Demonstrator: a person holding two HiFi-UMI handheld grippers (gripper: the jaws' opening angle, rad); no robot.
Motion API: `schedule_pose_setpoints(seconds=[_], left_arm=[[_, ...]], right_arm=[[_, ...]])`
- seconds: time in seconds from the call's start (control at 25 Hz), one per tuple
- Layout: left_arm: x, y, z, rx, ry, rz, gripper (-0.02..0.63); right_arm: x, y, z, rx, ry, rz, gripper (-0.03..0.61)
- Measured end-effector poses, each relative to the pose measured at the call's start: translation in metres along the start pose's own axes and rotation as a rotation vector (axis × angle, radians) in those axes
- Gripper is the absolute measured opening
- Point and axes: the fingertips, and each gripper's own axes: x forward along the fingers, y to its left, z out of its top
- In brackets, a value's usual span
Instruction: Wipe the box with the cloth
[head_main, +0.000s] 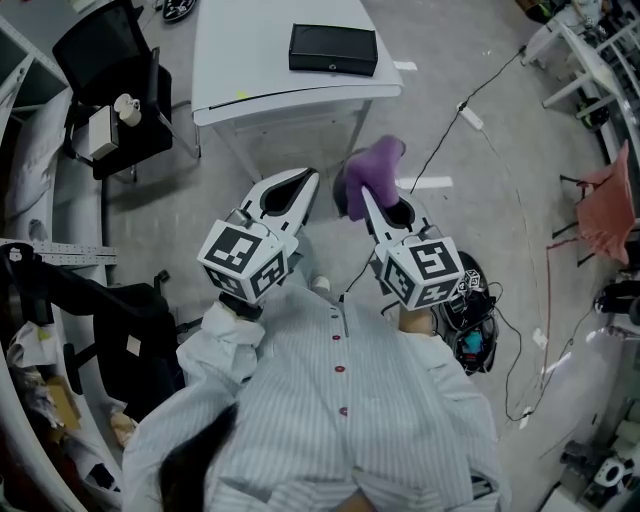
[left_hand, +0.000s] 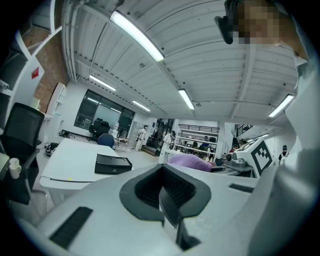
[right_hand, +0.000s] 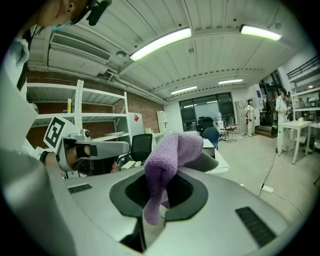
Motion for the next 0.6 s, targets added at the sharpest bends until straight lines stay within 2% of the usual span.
schedule_pose_setpoints(seconds=[0.6], left_arm=[[0.108, 0.120, 0.028, -0.020, 0.049, -0.045, 0.008]], right_arm=[[0.137, -0.077, 0.039, 0.039, 0.048, -0.037, 0.044]])
